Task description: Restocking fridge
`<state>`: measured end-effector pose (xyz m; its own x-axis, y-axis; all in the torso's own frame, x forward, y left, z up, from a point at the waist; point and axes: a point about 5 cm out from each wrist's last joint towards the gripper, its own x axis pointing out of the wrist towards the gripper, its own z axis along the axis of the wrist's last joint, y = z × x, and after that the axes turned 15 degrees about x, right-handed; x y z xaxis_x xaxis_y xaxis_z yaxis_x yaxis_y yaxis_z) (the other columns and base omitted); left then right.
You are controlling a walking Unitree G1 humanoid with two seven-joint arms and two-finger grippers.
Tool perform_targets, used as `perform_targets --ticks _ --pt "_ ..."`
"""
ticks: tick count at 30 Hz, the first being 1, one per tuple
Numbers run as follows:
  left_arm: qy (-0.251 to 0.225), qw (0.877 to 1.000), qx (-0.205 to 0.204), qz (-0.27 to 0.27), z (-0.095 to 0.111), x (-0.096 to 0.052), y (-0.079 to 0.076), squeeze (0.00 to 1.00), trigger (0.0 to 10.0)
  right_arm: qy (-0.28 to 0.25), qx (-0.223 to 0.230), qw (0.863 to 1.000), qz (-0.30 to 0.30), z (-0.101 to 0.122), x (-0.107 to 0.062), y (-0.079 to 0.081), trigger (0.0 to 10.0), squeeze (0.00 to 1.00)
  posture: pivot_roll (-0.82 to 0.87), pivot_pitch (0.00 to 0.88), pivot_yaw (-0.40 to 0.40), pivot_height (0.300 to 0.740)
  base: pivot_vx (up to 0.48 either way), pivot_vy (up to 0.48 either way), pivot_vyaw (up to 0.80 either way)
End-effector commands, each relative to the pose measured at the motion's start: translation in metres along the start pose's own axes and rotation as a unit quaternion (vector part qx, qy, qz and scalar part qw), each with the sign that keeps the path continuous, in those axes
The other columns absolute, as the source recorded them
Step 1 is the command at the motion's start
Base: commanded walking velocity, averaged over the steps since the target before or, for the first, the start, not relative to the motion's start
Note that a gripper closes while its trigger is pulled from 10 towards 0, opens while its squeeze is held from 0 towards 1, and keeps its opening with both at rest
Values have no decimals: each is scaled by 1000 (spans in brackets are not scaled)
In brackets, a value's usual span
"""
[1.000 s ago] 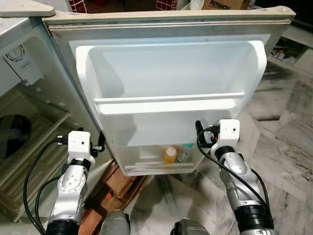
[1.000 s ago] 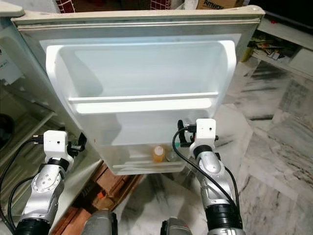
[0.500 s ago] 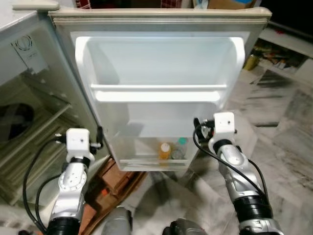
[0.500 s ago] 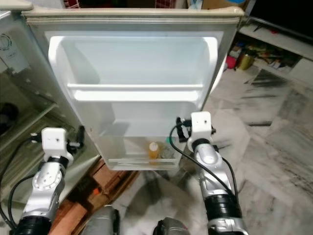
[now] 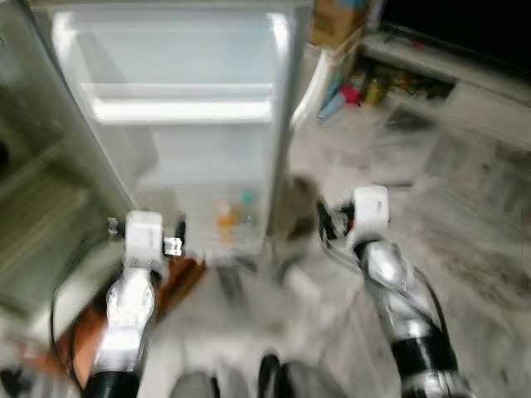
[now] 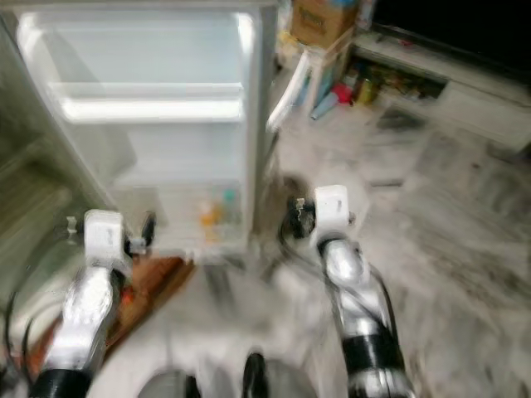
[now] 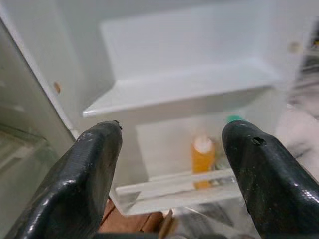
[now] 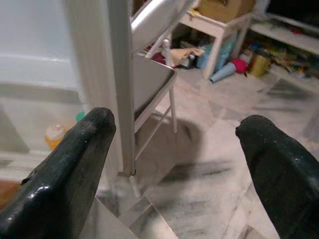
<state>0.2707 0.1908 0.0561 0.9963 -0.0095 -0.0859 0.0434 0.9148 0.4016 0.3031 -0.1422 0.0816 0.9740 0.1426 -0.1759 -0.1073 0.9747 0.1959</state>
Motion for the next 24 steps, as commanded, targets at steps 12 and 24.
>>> perform_targets --ticks 12,24 --pt "6 1000 5 -12 -3 -1 -4 0 10000 -32 3 999 13 14 5 -2 10000 0 53 84 -17 740 0 -297 44" --pt "15 1000 19 -14 -5 1 -3 0 10000 -44 5 999 16 14 4 1 10000 0 50 85 -11 740 121 -184 776"
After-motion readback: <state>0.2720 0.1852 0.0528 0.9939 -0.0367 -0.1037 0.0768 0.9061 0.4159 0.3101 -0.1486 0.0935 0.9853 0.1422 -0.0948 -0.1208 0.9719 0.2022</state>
